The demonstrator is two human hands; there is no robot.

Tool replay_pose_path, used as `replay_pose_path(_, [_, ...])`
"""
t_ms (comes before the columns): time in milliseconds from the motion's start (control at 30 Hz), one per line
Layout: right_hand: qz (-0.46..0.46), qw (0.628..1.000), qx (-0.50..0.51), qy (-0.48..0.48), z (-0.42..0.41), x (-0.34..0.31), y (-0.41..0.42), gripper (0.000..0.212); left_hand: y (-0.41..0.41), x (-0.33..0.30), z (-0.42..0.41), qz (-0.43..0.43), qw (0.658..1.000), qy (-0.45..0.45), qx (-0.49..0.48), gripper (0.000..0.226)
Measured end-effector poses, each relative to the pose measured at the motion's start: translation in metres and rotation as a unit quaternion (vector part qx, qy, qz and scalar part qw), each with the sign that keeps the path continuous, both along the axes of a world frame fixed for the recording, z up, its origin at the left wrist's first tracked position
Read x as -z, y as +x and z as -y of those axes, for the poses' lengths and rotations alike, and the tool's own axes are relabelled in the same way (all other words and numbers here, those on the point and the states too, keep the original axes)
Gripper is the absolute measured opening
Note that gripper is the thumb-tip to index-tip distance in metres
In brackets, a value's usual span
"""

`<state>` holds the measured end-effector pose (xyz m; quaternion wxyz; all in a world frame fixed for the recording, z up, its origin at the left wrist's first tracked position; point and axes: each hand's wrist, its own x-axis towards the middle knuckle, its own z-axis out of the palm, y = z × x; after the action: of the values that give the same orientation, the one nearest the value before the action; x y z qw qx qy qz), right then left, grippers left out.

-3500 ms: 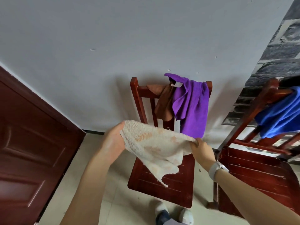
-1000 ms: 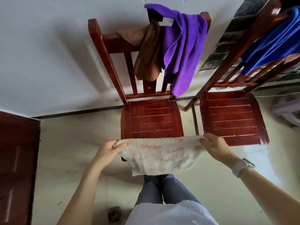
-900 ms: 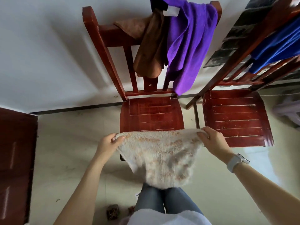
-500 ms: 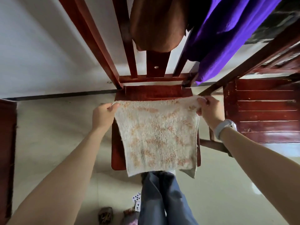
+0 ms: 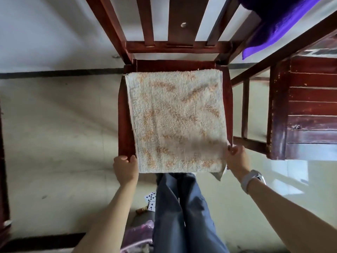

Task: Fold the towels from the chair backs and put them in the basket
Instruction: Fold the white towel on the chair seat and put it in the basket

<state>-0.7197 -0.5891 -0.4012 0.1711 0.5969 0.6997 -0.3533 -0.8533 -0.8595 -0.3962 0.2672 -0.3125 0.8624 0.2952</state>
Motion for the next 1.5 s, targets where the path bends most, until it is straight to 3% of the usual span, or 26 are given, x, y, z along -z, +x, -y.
replay_pose_path(100, [0.032,0.999,0.001,-0.01,0.022,0.013,0.033,0.026,0.037,0.006,0.006,0.014,0.996,-0.009,-0.086,0.015])
replay_pose_path(233, [0.032,0.998,0.028,0.04,0.039,0.017,0.036,0.022,0.052,0.013,0.002,0.111,0.967,0.12,-0.197,0.046])
replay_pose_path(333, [0.05,0.998,0.027,0.036,0.039,0.015,0.032,0.02,0.054,0.02,0.001,0.118,0.968,0.157,-0.155,0.048])
replay_pose_path(467, [0.07,0.997,0.011,-0.033,0.036,-0.001,0.029,0.022,0.058,0.019,0.008,0.115,0.98,0.131,-0.099,0.008])
replay_pose_path(533, [0.06,0.997,0.031,-0.043,0.034,-0.007,0.029,0.032,0.058,0.014,0.015,0.121,0.978,0.145,-0.092,0.017])
replay_pose_path(700, [-0.079,0.995,0.05,-0.042,0.012,-0.03,0.02,0.019,0.024,-0.022,0.019,0.144,0.951,0.264,-0.075,0.008])
replay_pose_path(833, [-0.179,0.982,0.06,0.021,-0.024,-0.067,-0.039,0.022,-0.04,-0.069,-0.007,0.03,0.943,0.327,-0.057,0.009])
replay_pose_path(900, [-0.269,0.955,0.12,-0.032,-0.041,-0.09,-0.07,0.019,-0.07,-0.097,-0.02,-0.041,0.917,0.392,-0.064,0.015])
replay_pose_path(1000, [-0.399,0.874,0.22,-0.171,-0.058,-0.113,-0.094,0.016,-0.094,-0.12,-0.023,-0.099,0.848,0.515,-0.076,0.004])
replay_pose_path(1033, [-0.416,0.851,0.243,-0.207,-0.061,-0.112,-0.094,0.021,-0.094,-0.117,-0.022,-0.102,0.841,0.524,-0.087,0.002])
replay_pose_path(1100, [-0.382,0.854,0.247,-0.254,-0.06,-0.099,-0.087,0.022,-0.082,-0.094,-0.021,-0.069,0.876,0.462,-0.118,0.005])
replay_pose_path(1167, [-0.268,0.908,0.197,-0.256,-0.051,-0.074,-0.072,0.014,-0.06,-0.061,-0.023,-0.007,0.936,0.324,-0.139,0.015])
replay_pose_path(1233, [-0.144,0.959,0.124,-0.21,-0.042,-0.045,-0.052,0.012,-0.037,-0.029,-0.018,0.028,0.969,0.21,-0.126,0.023])
replay_pose_path(1333, [-0.059,0.994,0.009,-0.094,-0.033,-0.016,-0.028,0.016,-0.018,-0.001,-0.007,0.013,0.989,0.125,-0.073,0.025])
replay_pose_path(1433, [-0.063,0.997,-0.037,-0.024,-0.026,-0.007,-0.021,0.018,-0.012,0.007,-0.003,-0.025,0.998,0.054,0.007,0.026])
replay_pose_path(1500, [-0.074,0.996,-0.036,-0.027,-0.021,-0.003,-0.022,0.023,-0.011,0.007,-0.006,-0.049,0.996,0.017,0.067,0.027])
